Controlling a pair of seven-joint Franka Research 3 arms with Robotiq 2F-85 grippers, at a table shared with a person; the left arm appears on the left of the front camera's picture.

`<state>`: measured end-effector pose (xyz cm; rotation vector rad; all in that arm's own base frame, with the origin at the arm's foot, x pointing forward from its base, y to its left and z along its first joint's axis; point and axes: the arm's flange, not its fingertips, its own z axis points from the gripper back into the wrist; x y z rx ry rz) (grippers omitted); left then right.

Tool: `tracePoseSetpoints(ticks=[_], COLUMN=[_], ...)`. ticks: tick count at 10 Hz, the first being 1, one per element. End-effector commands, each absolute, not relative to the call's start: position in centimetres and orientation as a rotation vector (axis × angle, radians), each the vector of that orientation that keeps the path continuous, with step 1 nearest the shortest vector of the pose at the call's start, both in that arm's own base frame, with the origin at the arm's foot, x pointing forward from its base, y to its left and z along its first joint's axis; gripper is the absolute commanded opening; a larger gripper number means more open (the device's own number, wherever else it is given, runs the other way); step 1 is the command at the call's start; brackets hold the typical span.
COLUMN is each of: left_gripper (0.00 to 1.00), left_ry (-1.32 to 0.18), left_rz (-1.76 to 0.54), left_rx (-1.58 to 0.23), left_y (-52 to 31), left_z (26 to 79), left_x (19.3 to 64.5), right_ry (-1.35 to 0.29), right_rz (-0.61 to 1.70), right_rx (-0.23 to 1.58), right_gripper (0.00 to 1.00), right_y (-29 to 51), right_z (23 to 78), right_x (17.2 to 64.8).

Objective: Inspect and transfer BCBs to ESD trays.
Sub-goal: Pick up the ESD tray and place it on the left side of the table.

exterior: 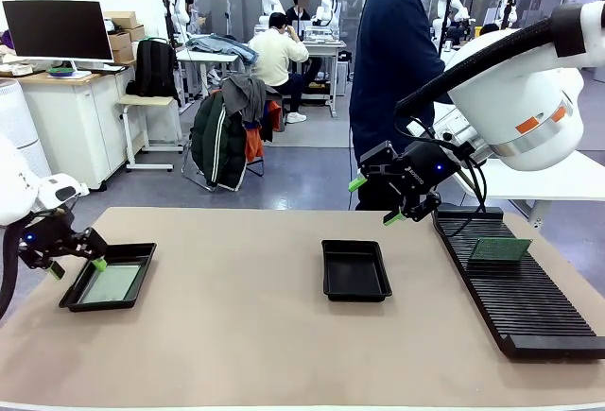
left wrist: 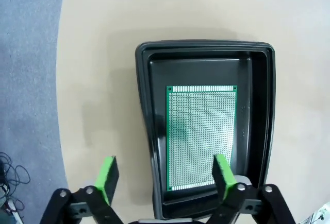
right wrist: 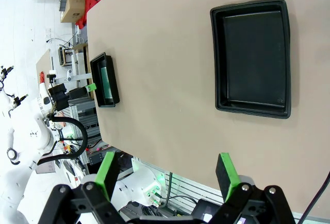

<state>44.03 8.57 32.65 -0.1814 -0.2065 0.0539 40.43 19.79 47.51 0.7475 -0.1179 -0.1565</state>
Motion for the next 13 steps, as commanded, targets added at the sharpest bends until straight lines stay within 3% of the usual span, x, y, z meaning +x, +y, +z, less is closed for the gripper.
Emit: tracePoseSetpoints(ticks=[1,8,13], left_gripper=[1.0,1.0,1.0], left_ry=[-0.187,-0.174,-0.197], left_rz=[0.077,0.042,0.035], left_rx=[-0.154,-0.084,-0.095], left_y=[8.6,6.1,6.0], left_z=[34.6,42.6,42.1], left_x=[44.0,45.3,45.3], right_ry=[-0.117,-0.117,-0.117], right_rz=[-0.158,-0.158,-0.158], right_rx=[0.747,0.747,0.747], right_gripper=[1.0,1.0,1.0], right_y=[19.9,19.9,19.9], right_z=[47.5,47.5,47.5], right_x=[40.6,40.6,40.6])
